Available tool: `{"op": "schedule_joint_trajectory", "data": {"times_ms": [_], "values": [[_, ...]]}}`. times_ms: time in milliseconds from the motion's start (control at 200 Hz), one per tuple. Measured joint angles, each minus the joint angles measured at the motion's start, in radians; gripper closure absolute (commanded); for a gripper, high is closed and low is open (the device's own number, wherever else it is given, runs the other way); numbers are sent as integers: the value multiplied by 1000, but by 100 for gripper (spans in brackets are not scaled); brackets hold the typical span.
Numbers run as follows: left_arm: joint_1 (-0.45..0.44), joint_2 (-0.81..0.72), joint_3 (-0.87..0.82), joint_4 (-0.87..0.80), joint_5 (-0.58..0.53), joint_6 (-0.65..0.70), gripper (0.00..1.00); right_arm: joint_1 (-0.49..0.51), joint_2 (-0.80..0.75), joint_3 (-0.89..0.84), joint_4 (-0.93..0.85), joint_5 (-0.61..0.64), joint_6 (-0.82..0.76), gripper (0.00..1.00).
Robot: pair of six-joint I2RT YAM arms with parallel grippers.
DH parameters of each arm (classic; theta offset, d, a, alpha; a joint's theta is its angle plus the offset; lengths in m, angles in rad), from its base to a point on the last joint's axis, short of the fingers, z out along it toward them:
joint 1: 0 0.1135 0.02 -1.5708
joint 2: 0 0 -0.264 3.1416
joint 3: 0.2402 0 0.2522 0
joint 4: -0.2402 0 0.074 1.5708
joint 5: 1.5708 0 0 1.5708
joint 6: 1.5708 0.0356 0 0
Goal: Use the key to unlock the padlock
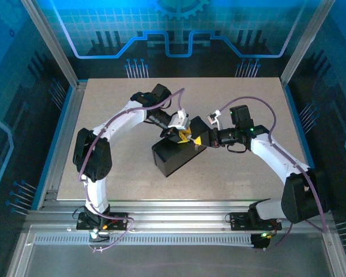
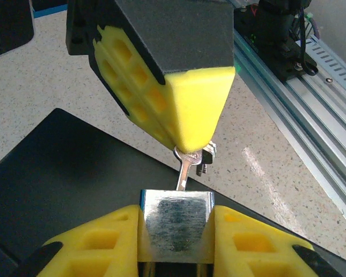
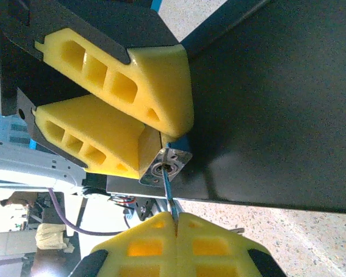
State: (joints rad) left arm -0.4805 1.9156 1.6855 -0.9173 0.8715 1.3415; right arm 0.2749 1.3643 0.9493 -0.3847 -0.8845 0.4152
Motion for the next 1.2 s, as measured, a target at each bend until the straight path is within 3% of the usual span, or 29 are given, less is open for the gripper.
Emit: {"op": "schedule_joint_trajectory", "data": {"times_ms": [380,765,1045,1196], "values": [[3,-9,-8,2,-3,35,91,7,19,14,8,-42,98,100],[5,-56,-94,111,-3,52,93,6,54,33,3,-96,283,100],[26,-64,-112,147,-3,50,94,9,80,-6,179,-128,471,100],[35,-66,-111,137,-3,74,99,12,98,-7,227,-146,512,100]]}}
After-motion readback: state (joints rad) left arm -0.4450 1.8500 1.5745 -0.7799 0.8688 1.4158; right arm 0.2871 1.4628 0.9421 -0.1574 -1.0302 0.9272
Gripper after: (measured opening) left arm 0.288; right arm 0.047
